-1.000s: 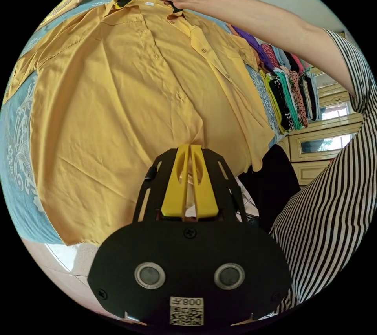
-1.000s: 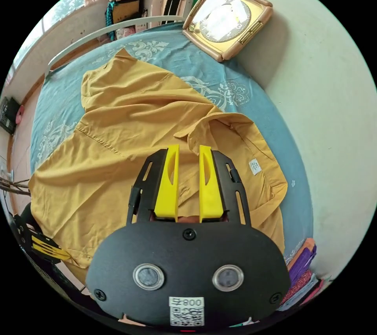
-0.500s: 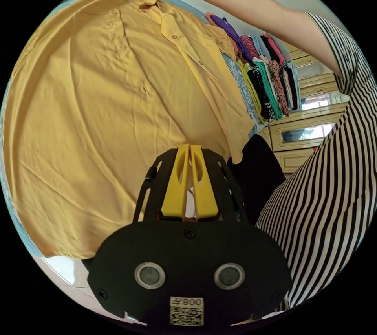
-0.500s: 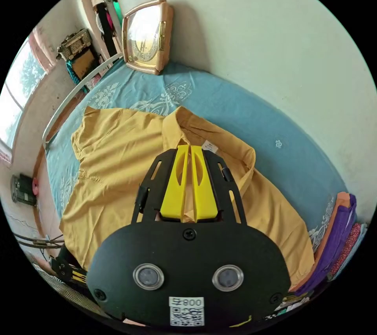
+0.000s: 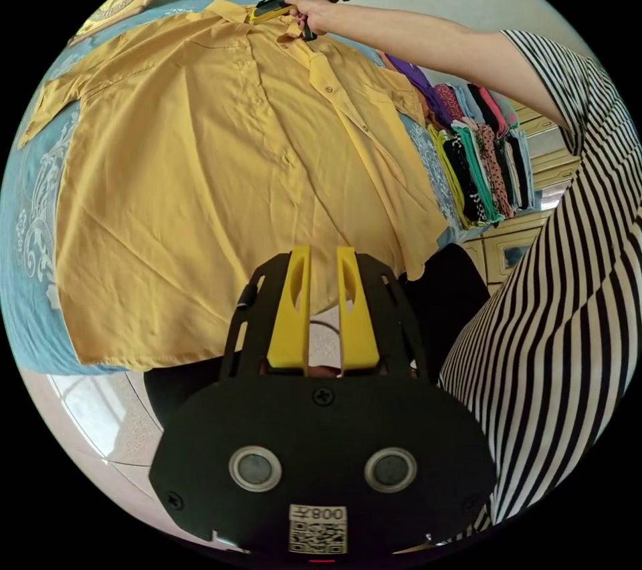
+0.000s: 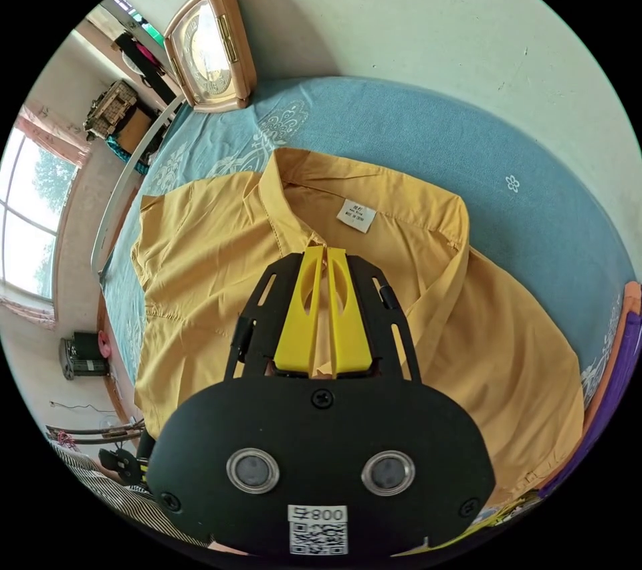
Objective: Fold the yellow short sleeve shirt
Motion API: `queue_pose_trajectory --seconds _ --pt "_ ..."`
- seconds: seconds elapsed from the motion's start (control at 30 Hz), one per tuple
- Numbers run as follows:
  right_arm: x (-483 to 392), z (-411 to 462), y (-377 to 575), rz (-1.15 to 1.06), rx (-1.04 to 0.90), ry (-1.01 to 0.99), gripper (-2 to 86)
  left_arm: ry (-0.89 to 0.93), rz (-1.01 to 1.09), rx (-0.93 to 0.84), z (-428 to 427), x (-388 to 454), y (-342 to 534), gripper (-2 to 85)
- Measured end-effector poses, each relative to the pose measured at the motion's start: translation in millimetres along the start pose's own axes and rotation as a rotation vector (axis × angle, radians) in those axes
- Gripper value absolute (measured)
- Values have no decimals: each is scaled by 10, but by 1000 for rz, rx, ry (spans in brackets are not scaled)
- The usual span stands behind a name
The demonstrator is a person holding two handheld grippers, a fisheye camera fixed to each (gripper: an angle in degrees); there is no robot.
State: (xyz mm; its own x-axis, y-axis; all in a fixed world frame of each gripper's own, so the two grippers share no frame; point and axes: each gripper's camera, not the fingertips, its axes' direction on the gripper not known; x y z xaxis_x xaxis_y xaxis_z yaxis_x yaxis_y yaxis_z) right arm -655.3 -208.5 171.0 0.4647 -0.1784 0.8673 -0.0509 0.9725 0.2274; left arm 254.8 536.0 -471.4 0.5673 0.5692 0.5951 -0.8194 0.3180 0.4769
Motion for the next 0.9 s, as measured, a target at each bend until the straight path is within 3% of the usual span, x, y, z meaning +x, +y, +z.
queue_pose_trajectory --seconds 0.2,0.67,0.9 --pt "265 -38 -43 6 2 -20 5 36 6 -82 91 17 -226 11" --pt "886 -189 -29 114 8 -69 8 124 -12 -115 -55 49 -633 3" --pt "1182 -383 133 253 58 -226 7 107 2 47 -464 -11 -988 11"
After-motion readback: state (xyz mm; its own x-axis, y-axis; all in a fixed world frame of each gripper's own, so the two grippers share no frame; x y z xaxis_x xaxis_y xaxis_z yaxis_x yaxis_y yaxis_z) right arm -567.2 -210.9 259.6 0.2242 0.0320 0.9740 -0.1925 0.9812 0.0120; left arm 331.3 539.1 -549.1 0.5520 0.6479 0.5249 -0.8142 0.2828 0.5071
